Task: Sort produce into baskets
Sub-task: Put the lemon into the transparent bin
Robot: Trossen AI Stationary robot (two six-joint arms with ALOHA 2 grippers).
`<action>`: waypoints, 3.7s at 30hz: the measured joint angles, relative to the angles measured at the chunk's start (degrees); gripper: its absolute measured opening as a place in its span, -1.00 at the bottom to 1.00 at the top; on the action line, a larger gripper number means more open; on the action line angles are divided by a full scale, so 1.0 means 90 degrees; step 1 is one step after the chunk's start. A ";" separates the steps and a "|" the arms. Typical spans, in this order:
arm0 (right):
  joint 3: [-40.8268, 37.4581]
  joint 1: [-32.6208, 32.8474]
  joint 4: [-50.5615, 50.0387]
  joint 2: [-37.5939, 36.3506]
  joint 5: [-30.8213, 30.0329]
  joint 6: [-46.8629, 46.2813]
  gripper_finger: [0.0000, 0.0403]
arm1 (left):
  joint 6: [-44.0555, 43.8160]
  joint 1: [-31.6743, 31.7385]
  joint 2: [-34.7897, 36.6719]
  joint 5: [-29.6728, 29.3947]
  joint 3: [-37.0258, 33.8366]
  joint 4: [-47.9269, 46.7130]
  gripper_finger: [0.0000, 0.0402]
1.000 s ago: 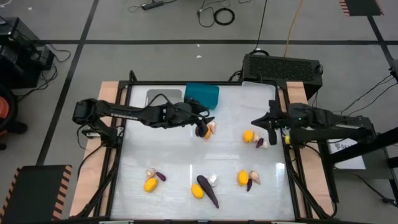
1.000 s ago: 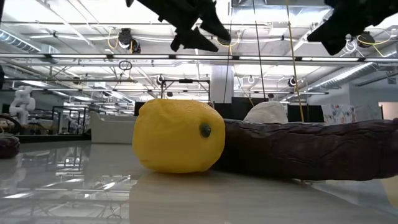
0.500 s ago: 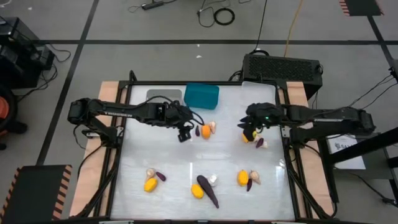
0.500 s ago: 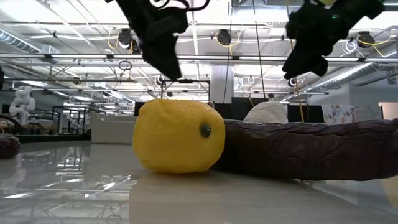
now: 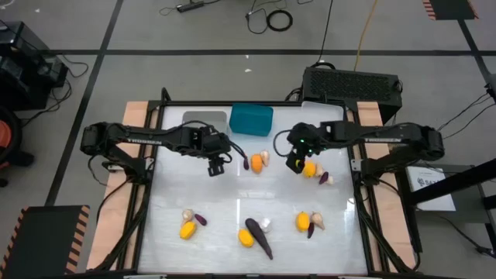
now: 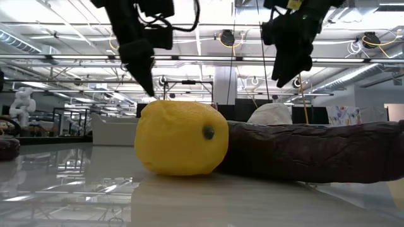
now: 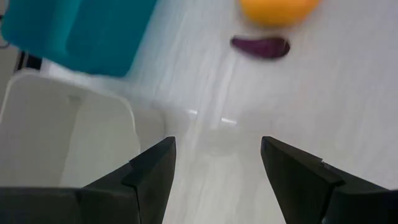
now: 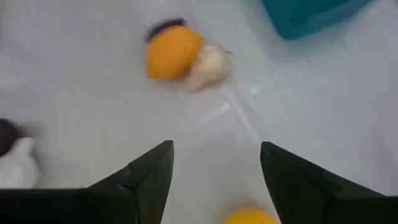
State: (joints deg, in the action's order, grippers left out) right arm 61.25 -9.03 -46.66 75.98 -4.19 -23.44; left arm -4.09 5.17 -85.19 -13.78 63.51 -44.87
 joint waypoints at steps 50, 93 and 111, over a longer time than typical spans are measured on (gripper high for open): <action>-0.0813 -0.0113 -0.1092 0.1314 0.0435 -0.3837 0.79 | -0.1675 0.0041 0.1773 -0.0478 -0.1035 0.0950 0.22; -0.1360 -0.0133 -0.0465 0.1266 0.0679 -0.3249 0.00 | -0.1681 0.0036 0.1773 -0.0478 -0.1035 0.1290 0.22; 0.1072 -0.2499 -0.1801 0.1258 -0.2149 -0.0292 0.09 | -0.1854 0.0036 0.1773 -0.0248 -0.1035 0.1278 0.22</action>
State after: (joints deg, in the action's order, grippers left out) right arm 70.89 -31.52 -62.87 87.31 -23.53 -26.07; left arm -20.77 5.50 -69.23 -16.01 54.19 -33.36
